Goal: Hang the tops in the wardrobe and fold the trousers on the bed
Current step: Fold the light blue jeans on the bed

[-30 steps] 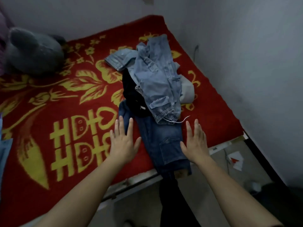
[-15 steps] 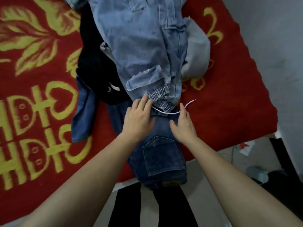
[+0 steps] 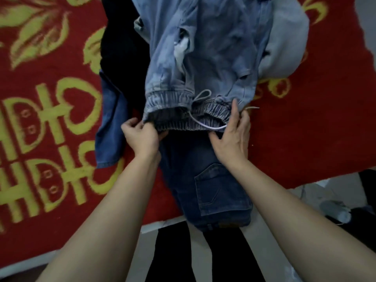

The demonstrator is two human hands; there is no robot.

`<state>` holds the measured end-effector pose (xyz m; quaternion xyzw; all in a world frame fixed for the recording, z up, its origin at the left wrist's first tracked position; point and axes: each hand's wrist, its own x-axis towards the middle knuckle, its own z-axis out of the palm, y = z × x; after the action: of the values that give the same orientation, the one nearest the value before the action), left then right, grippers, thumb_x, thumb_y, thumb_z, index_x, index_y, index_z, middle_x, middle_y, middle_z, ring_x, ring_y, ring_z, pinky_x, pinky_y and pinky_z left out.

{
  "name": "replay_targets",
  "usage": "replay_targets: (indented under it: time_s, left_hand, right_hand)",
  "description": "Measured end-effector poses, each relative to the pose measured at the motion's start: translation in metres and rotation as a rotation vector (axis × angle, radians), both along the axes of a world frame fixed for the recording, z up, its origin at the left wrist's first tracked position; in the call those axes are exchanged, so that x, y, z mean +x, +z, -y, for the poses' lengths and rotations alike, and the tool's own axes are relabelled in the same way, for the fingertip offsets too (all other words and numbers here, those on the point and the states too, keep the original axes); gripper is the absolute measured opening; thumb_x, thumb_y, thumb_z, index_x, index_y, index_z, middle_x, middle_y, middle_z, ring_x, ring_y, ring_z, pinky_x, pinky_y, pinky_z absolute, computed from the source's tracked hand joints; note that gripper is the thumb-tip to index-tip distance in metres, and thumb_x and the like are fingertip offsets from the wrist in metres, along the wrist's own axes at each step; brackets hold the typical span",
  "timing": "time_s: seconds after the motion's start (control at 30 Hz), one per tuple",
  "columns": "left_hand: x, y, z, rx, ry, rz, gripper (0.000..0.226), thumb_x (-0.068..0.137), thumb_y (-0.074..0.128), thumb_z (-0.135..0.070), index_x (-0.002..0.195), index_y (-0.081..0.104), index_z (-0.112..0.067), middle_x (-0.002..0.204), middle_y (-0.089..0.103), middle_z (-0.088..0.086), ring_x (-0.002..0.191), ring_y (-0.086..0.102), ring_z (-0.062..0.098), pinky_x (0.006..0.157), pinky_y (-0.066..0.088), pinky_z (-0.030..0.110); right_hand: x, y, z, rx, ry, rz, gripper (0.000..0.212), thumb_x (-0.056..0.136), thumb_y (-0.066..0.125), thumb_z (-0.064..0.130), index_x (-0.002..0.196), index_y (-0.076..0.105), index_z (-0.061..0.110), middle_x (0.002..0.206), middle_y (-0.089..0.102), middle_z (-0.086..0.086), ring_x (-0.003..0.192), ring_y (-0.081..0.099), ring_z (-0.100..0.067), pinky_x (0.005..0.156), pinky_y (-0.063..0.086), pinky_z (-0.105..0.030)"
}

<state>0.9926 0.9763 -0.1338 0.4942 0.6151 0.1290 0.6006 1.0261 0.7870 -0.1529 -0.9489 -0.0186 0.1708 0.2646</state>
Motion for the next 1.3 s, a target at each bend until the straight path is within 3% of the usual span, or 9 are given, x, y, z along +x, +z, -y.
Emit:
replay_targets:
  time_s: [0.13,0.27,0.4,0.63,0.8,0.9,1.03,1.13,1.3]
  left_hand:
    - [-0.012,0.006,-0.008,0.382,-0.476,-0.290,0.061,0.081,0.061,-0.013,0.137,0.034,-0.014,0.109,0.067,-0.001,0.100,0.066,0.028,0.083,0.054,0.041]
    - [0.003,0.020,-0.005,0.928,-0.988,-0.505,0.108,0.076,0.067,-0.054,0.155,0.002,-0.016,0.089,0.067,0.009,0.073,0.064,0.033,0.057,0.041,0.036]
    - [0.014,0.021,0.000,1.177,-1.257,-0.488,0.101,0.089,0.036,-0.072,0.155,0.000,-0.004,0.071,0.067,0.013,0.047,0.056,0.028,0.044,0.014,0.025]
    - [-0.006,0.038,-0.013,0.753,-0.883,-0.360,0.070,0.097,0.037,-0.018,0.157,0.001,-0.029,0.079,0.064,0.019,0.061,0.057,0.037,0.057,0.046,0.045]
    - [-0.040,0.088,-0.051,0.955,-1.123,-0.405,0.087,0.082,0.043,0.006,0.153,0.022,-0.040,0.157,0.028,0.015,0.066,0.050,0.031,0.051,0.041,0.037]
    - [-0.045,0.141,-0.065,1.044,-1.197,-0.489,0.067,0.078,0.053,0.002,0.137,0.052,-0.029,0.144,0.044,0.012,0.111,0.053,0.036,0.064,0.049,0.043]
    - [-0.032,0.238,-0.074,1.003,-0.949,-0.470,0.025,0.080,0.053,-0.008,0.100,0.068,-0.014,0.108,0.055,0.009,0.088,0.060,0.037,0.066,0.047,0.043]
    - [-0.019,0.322,-0.090,0.937,-0.668,-0.457,0.026,0.081,0.046,-0.008,0.096,0.067,-0.010,0.107,0.059,0.014,0.090,0.060,0.039,0.074,0.045,0.041]
    - [-0.021,0.462,-0.133,0.952,-0.117,-0.043,0.036,0.075,0.043,-0.008,0.097,0.071,-0.009,0.103,0.069,0.016,0.097,0.061,0.035,0.080,0.043,0.032]
  right_hand:
    - [0.007,-0.002,-0.018,0.014,-0.067,-0.050,0.092,0.086,0.070,0.031,0.159,0.015,0.018,0.144,0.031,-0.018,0.126,0.040,-0.037,0.108,0.037,-0.046]
    - [0.001,-0.005,-0.023,-0.039,-0.091,-0.137,0.089,0.083,0.067,0.049,0.154,0.025,0.015,0.147,0.029,-0.017,0.134,0.031,-0.037,0.114,0.029,-0.047]
    - [-0.007,-0.004,-0.014,-0.085,-0.089,-0.092,0.078,0.082,0.073,0.041,0.145,0.036,0.015,0.136,0.036,-0.014,0.125,0.042,-0.035,0.106,0.040,-0.043]
    - [0.000,0.022,-0.002,-0.224,0.053,-0.060,0.048,0.095,0.060,0.024,0.135,0.041,0.005,0.126,0.042,-0.020,0.108,0.054,-0.037,0.088,0.046,-0.040]
    - [0.005,0.083,0.009,-0.231,-0.100,-0.033,0.032,0.092,0.049,0.005,0.124,0.045,0.004,0.122,0.046,-0.022,0.100,0.057,-0.045,0.077,0.044,-0.042]
    - [0.010,0.146,0.009,-0.144,-0.121,0.050,0.037,0.087,0.048,-0.004,0.122,0.048,0.006,0.121,0.047,-0.022,0.094,0.057,-0.047,0.073,0.040,-0.042]
    - [0.045,0.252,-0.012,0.100,-0.322,-0.005,0.037,0.090,0.045,0.006,0.124,0.058,0.006,0.126,0.058,-0.020,0.112,0.055,-0.040,0.088,0.041,-0.037]
    - [0.082,0.350,-0.036,0.373,-0.417,-0.090,0.033,0.096,0.041,0.013,0.117,0.062,-0.001,0.126,0.062,-0.019,0.105,0.056,-0.033,0.071,0.029,-0.026]
    - [0.107,0.509,-0.079,0.689,-0.193,0.300,0.011,0.086,0.052,0.020,0.095,0.057,0.022,0.094,0.060,0.002,0.094,0.056,-0.018,0.076,0.034,-0.022]
